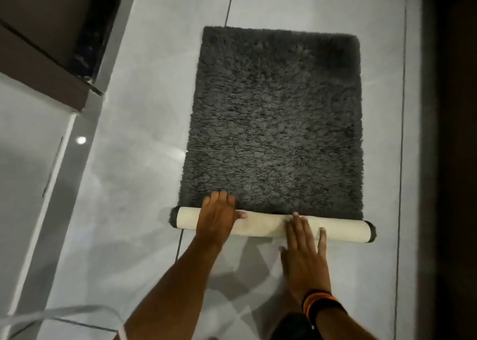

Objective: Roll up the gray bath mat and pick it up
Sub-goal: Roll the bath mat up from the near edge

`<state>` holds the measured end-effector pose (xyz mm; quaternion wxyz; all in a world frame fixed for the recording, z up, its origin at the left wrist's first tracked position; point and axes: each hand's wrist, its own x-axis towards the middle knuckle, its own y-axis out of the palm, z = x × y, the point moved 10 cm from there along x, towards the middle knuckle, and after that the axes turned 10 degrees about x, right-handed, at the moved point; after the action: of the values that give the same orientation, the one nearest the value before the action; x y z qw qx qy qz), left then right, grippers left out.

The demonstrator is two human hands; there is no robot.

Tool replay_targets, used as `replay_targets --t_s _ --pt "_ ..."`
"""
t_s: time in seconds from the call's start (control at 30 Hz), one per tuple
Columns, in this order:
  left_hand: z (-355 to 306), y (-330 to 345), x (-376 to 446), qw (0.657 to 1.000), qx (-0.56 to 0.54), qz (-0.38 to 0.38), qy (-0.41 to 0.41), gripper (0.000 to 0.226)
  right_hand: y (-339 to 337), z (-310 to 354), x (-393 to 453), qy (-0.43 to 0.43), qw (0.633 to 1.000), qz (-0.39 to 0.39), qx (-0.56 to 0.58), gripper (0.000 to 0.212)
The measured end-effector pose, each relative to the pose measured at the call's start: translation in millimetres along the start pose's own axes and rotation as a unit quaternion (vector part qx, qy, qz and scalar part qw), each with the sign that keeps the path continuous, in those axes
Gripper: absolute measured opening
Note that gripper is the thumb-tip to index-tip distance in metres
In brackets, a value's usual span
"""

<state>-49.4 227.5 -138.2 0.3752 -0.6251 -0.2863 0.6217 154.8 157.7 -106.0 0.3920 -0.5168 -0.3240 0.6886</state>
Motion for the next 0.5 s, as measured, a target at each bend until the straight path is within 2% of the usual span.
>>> replay_targets --t_s 0.07,0.13,0.23,0.27,0.3,0.37,0.43,0.5 --pt "0 -11 -1 0.999 0.010 -0.027 -0.020 0.049 16 6 -10 0.003 1.000 0.024 0.020 0.075" --pt "-7 -23 -9 0.996 0.003 -0.087 -0.037 0.042 21 2 4 0.032 0.999 0.031 0.019 0.080" --pt "-21 -36 -44 0.971 -0.117 -0.204 -0.030 0.042 1 -1 52 0.060 0.998 0.013 0.014 0.074" --pt "-31 -34 -56 0.965 -0.149 -0.217 -0.008 0.047 -7 -3 69 0.058 0.998 0.011 0.000 0.072" --pt "-42 -29 -65 0.965 -0.168 -0.199 0.017 0.054 -14 -4 83 0.052 0.998 0.016 -0.019 0.071" --pt "-56 -10 -68 0.978 -0.173 -0.116 0.034 0.069 -27 -5 96 0.037 0.999 0.025 -0.031 0.073" --pt "-54 -5 -51 0.986 -0.156 -0.059 0.022 0.074 -45 -7 90 0.035 0.999 -0.005 0.000 0.073" --pt "-54 -19 -25 0.989 -0.145 -0.035 0.021 0.076 -49 -1 74 0.009 1.000 -0.006 0.020 0.075"
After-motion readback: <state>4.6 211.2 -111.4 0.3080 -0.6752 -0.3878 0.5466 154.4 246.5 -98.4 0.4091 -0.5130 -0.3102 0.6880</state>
